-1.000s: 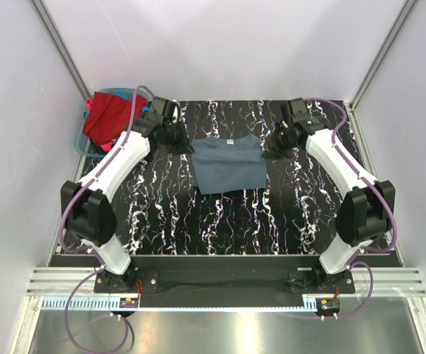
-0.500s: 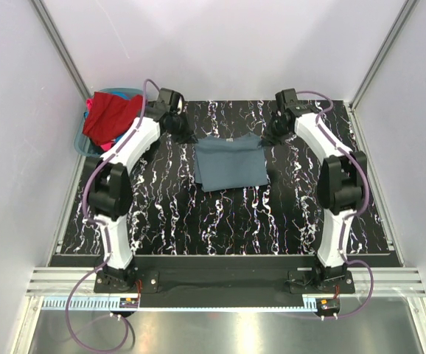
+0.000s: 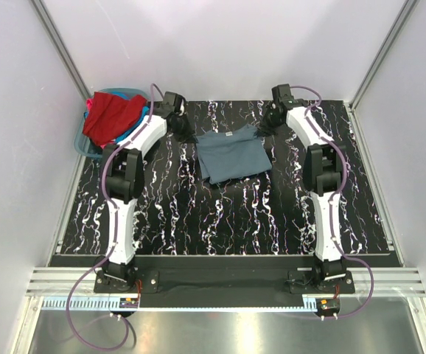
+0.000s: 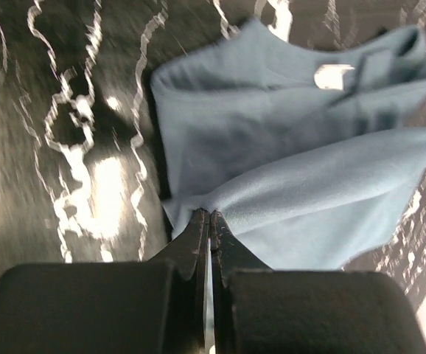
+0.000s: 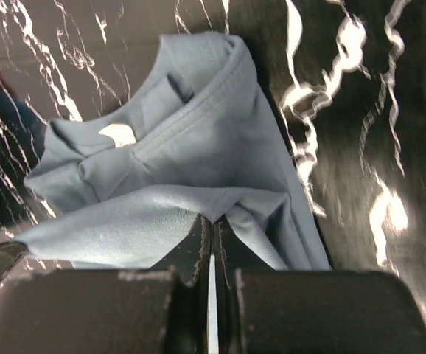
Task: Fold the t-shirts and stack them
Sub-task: Fold the tshirt
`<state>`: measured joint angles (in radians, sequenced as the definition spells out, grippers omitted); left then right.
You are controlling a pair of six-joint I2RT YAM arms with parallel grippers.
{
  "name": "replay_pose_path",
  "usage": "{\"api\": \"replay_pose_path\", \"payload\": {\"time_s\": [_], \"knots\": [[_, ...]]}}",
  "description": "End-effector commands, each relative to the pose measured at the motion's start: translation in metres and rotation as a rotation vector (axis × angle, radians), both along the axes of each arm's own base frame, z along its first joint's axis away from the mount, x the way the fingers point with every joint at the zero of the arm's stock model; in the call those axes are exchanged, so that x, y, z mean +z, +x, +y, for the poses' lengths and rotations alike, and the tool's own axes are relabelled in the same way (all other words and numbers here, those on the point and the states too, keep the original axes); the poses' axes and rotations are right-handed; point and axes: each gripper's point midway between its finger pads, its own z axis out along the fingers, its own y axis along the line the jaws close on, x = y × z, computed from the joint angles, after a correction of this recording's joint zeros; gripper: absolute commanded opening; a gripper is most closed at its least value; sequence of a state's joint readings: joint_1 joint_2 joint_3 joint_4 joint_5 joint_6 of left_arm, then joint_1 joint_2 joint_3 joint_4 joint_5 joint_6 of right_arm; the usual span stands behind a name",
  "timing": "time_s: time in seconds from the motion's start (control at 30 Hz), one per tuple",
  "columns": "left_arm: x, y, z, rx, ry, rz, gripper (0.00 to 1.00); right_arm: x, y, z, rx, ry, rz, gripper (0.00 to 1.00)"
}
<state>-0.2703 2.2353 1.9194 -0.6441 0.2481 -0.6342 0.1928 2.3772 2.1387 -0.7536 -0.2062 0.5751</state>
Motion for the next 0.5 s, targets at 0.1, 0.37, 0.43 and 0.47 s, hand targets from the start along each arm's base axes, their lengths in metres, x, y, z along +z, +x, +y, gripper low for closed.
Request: {"api": "replay_pose_path", "payload": {"time_s": [0.1,0.37,0.43,0.47], "knots": [[0.031,0.056,0.009,0.032,-0.052,-0.156,0.00,0.028,0.053,0.005,0.051,0.022,-0.171,0.15],[0.066,0.056,0.015,-0.018,-0.026,-0.231,0.98,0.085,0.048,0.010,0.149,0.035,-0.272,1.00],[0.094,0.041,0.016,-0.030,-0.021,-0.269,0.98,0.107,0.035,0.013,0.185,0.052,-0.301,1.00],[0.103,0.037,0.019,-0.028,0.001,-0.291,0.98,0.112,0.030,0.014,0.207,0.050,-0.310,0.99]]}}
